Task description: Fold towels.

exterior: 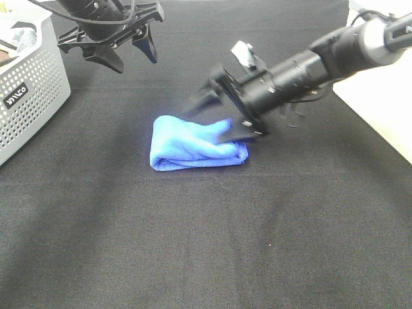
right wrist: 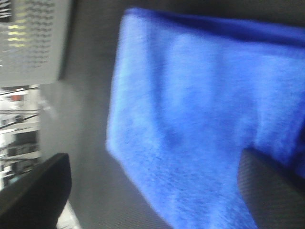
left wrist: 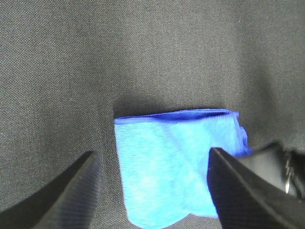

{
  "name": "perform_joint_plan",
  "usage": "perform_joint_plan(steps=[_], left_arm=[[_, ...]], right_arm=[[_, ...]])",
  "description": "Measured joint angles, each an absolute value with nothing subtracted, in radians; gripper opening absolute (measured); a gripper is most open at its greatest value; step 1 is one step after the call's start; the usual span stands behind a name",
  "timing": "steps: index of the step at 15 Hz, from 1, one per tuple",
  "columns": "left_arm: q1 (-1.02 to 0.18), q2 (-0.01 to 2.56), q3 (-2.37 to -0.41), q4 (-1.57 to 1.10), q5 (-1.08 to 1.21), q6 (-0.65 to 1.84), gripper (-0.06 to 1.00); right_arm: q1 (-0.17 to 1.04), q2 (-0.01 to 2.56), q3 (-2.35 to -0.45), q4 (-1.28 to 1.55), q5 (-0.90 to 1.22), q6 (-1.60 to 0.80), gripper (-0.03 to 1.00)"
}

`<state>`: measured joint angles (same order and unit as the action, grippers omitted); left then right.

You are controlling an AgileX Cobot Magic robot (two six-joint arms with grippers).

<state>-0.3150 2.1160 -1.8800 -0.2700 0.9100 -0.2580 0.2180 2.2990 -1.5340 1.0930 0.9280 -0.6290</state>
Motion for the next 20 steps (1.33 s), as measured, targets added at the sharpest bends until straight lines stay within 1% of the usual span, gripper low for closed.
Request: perform_joint_plan(steps=[3,6,8,11,14,15,16,18,20], left_arm=[[-0.315,2.116,-1.88,-0.27,0.91,-0.258,0.62],[-0.315,2.11,-1.88,-0.246,0.923,-0.258,0.62],[-0.315,2.072,-1.88,-0.171,0.98,-0.256,0.62],[-0.315,1.985,-1.88,-0.082,1.084,-0.219,0.62],[-0.315,1.899,-1.88,-0.024,1.188,-0.183,0.62],[-0.315,1.899,-1.88,-0.024,1.188,-0.183,0.62],[-0.319,1.857,-1.88,-0.012,1.207,-0.162,0.62],[-0.35,1.766,-1.836,0.018,1.207,-0.144,0.62],[-0.394,1.63,-1.725,0.051,1.209,-0.142,0.62]], right_arm=[[0.165,2.299,-1.534,1.05,0.898,-0.615,0.89],[0.155,2.283,-1.537,0.948,0.889,-0.599,0.89],[0.155,2.191,-1.537,0.811,0.887,-0.51,0.89],[0.155,2.047,-1.537,0.656,0.942,-0.371,0.89],[0.155,1.918,-1.537,0.551,1.034,-0.275,0.89],[0.155,1.918,-1.537,0.551,1.034,-0.275,0.89],[0.155,1.866,-1.537,0.511,1.077,-0.248,0.89],[0.155,1.767,-1.524,0.438,1.139,-0.216,0.89],[0.155,1.658,-1.462,0.371,1.169,-0.197,0.89]])
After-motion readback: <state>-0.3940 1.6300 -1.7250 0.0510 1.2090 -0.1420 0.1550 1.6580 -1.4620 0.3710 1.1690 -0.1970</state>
